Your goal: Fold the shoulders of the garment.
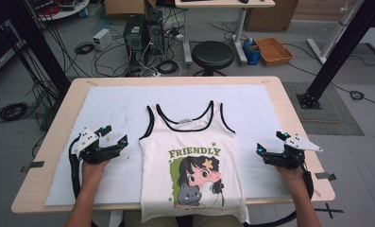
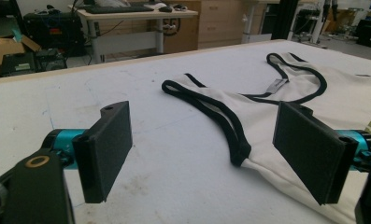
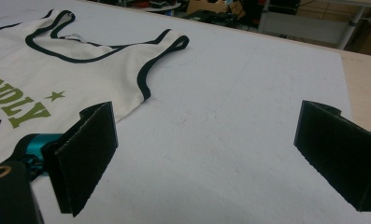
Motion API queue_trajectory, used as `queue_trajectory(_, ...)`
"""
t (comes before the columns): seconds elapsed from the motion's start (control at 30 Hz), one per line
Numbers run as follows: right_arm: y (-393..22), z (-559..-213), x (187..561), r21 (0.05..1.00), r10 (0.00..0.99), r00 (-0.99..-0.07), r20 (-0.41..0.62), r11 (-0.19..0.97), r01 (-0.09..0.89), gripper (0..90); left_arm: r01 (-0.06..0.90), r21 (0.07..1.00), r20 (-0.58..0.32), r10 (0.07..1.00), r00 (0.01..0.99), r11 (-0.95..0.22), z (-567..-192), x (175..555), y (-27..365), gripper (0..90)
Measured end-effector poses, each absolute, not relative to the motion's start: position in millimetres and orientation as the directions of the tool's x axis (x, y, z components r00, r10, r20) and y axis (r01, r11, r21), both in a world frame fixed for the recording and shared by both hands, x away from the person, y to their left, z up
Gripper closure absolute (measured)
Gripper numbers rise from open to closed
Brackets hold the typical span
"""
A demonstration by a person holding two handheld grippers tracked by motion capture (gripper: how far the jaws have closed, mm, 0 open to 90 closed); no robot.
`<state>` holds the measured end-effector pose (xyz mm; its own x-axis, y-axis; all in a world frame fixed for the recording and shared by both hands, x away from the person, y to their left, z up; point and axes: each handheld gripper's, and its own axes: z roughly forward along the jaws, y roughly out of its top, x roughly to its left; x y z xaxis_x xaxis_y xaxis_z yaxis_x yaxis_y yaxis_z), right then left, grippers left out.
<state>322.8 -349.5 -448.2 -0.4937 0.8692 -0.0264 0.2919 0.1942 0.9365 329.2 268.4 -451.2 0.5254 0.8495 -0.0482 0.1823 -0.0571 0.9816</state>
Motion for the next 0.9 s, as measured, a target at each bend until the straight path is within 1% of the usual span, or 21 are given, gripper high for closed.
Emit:
queue_trajectory(0.33, -349.4, -448.2, 322.7, 0.937, 0.87, -0.492, -0.026, 0.193, 0.292, 5.5, 0.183, 0.98, -0.036, 0.852, 0.522, -0.071, -450.9, 329.1, 267.2, 20.1)
queue_trajectory(0.5, -350.2, -448.3, 322.5, 0.94, 0.875, -0.484, -0.024, 0.185, 0.287, 5.5, 0.187, 0.98, -0.044, 0.856, 0.516, -0.063, -451.0, 329.3, 268.0, 20.1)
queue_trajectory(0.63, -348.8, -448.4, 321.6, 0.94, 0.881, -0.472, -0.044, 0.196, 0.278, 5.5, 0.191, 0.979, -0.033, 0.86, 0.51, -0.075, -450.8, 330.1, 266.2, 20.1)
queue_trajectory(0.8, -348.5, -448.1, 324.6, 0.931, 0.886, -0.464, -0.025, 0.19, 0.312, 5.5, 0.206, 0.975, -0.036, 0.862, 0.505, -0.079, -450.4, 331.2, 265.5, 20.0)
queue_trajectory(0.9, -348.1, -448.3, 324.3, 0.932, 0.887, -0.461, -0.038, 0.197, 0.303, 5.5, 0.202, 0.976, -0.028, 0.863, 0.505, -0.086, -450.4, 330.7, 265.1, 20.1)
